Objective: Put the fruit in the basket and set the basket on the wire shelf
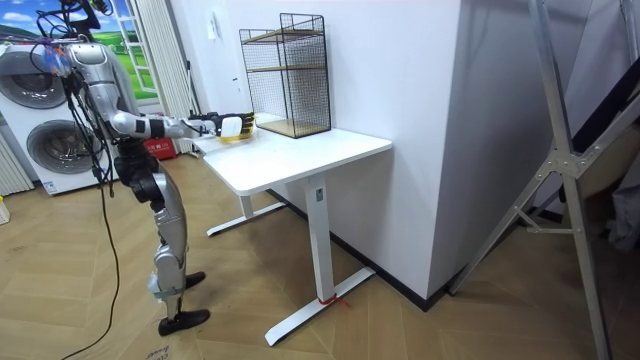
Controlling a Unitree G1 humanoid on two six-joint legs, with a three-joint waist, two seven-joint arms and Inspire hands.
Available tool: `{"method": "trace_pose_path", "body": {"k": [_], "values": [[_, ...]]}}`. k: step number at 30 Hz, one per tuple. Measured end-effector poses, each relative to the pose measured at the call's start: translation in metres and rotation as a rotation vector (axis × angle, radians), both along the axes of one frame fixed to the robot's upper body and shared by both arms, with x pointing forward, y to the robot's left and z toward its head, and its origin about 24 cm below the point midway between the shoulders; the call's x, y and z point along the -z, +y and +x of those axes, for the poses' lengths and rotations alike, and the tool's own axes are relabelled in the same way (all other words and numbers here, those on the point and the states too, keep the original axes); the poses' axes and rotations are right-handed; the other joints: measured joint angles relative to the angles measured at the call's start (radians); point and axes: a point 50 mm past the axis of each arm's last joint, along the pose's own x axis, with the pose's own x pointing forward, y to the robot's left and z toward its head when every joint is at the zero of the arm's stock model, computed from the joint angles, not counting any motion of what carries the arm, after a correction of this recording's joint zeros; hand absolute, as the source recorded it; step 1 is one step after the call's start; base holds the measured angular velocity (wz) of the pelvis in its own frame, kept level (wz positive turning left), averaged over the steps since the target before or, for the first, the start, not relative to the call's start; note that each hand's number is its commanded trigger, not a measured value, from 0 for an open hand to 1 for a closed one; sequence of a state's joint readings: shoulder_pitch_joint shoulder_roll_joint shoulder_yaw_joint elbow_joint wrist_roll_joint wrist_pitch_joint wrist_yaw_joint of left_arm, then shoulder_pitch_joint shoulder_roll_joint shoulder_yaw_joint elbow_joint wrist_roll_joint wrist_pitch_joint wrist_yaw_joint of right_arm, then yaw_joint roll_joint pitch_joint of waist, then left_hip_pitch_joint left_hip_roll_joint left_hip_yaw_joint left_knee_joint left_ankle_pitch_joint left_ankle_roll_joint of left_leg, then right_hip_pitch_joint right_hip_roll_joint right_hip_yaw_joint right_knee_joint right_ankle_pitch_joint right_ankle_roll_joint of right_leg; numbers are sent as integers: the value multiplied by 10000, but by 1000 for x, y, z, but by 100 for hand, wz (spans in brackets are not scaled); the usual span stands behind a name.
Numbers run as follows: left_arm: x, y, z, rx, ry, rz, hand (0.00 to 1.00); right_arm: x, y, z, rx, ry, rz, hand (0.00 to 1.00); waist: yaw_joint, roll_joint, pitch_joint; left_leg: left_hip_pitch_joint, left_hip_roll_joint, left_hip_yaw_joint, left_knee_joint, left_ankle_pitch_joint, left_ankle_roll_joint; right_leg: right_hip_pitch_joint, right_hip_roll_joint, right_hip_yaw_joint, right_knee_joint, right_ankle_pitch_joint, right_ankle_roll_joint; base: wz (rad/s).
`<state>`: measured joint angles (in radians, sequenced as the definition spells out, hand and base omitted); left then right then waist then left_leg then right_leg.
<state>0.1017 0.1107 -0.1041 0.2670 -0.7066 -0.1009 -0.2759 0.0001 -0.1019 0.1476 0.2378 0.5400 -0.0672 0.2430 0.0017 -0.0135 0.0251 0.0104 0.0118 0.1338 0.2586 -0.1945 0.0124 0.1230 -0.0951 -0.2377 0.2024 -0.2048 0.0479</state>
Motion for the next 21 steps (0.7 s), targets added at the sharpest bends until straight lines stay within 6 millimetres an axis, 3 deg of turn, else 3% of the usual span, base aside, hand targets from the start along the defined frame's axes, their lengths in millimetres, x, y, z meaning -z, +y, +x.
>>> {"method": "trace_pose_path", "body": {"k": [9,21], "values": [[-8,-7,8,242,-371,-19,0,6,-1,3,342,81,-15,0,-55,-119,-20,-47,0,-41,110,-2,4,15,2,4,6,5,-8,0],[-28,-19,14,538,-1226,-177,0,11,-4,1,1197,582,694,0,-540,-101,-29,-60,36,41,102,-2,3,-58,24,40,19,16,-24,-2]]}}
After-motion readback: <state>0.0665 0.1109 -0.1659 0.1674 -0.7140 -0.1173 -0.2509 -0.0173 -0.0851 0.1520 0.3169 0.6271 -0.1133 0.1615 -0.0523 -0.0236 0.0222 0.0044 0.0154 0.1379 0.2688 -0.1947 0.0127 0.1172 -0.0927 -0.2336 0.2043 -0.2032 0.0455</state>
